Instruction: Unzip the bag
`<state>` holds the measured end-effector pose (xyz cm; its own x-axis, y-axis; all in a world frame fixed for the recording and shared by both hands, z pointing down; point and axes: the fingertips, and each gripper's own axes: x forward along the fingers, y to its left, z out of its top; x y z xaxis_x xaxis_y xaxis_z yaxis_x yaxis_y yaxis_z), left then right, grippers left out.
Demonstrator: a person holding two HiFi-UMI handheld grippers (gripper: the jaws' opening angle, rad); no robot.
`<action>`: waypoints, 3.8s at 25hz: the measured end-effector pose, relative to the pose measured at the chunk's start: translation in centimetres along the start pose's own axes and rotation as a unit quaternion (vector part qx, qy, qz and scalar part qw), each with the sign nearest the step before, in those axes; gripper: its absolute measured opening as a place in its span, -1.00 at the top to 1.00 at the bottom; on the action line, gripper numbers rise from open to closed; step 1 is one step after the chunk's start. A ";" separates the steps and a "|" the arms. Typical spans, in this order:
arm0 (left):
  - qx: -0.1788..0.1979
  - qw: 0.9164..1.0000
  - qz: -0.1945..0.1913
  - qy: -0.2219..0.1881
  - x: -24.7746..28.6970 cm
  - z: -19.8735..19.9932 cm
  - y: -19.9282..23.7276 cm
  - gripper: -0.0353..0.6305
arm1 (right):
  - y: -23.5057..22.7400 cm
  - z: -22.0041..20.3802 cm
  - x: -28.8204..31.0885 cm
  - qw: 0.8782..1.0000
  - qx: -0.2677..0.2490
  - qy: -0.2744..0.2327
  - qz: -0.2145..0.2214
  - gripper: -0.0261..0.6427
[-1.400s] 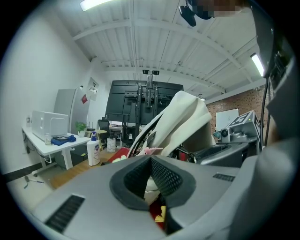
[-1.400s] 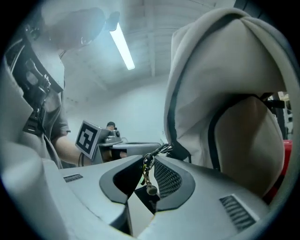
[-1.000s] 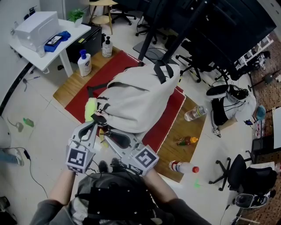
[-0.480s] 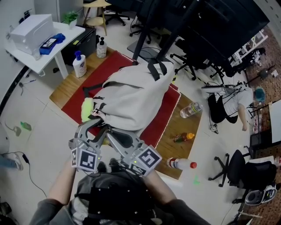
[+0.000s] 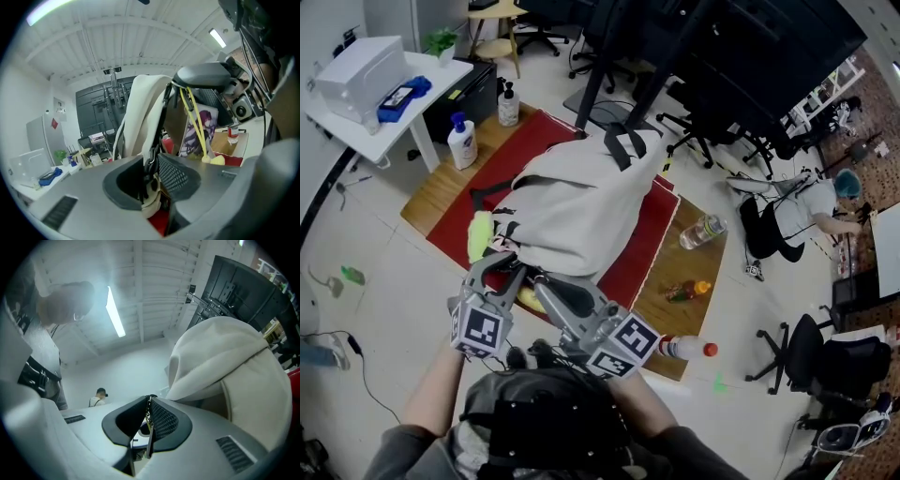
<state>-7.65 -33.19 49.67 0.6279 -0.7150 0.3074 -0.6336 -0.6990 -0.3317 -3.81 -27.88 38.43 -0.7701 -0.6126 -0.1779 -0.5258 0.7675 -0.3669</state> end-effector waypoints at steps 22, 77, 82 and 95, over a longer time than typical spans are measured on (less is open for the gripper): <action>-0.039 0.999 -0.015 -0.027 0.7 0.6 -0.4 0.51 | -2.7 5.4 -8.8 0.987 0.105 -0.118 -0.037 0.75; -0.095 0.986 0.002 -0.140 -6.4 7.8 -1.3 0.80 | 0.0 5.1 -8.9 0.965 -0.181 -0.049 -0.183 0.87; -0.095 0.987 0.002 -0.131 -6.7 7.4 -1.0 0.82 | -0.2 5.0 -8.5 0.966 -0.179 -0.051 -0.182 0.88; -0.115 0.986 0.010 -0.118 -6.3 6.6 -0.6 0.82 | -0.2 3.9 -7.5 0.968 -0.193 -0.016 -0.161 0.88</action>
<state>-8.24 -28.19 42.07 0.6850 -0.7244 0.0782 -0.7154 -0.6890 -0.1160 3.51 -24.21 36.24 -0.5359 -0.8322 -0.1424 -0.8368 0.5459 -0.0408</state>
